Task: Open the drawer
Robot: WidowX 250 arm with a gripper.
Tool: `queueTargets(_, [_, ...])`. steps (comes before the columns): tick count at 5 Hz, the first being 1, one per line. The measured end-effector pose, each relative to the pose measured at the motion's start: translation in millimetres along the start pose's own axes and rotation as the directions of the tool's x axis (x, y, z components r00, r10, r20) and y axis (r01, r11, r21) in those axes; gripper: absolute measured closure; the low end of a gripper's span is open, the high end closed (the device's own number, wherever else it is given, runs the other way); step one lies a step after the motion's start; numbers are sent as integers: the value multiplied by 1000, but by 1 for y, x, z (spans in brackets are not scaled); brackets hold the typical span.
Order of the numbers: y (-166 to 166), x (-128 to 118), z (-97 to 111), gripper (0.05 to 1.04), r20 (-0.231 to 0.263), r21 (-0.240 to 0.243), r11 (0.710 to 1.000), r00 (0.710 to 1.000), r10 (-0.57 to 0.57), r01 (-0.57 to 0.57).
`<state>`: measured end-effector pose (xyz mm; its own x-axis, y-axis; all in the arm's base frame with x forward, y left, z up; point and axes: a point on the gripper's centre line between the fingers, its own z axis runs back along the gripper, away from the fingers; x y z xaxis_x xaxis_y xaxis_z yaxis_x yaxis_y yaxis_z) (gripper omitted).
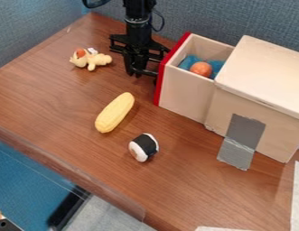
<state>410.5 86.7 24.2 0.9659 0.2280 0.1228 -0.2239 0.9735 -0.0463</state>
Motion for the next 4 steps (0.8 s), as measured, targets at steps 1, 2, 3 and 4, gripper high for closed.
queueTargets(1, [10,9,9,688,29,-4,999,999,37,-37])
queueTargets(2, [13,8,8,383,21,2,999,999,37,-37])
queueTargets(3, [13,9,17,117,32,7,1000,999,21,-21])
queueTargets(4, [10,16,66,79,137,5,1000,991,-3,3])
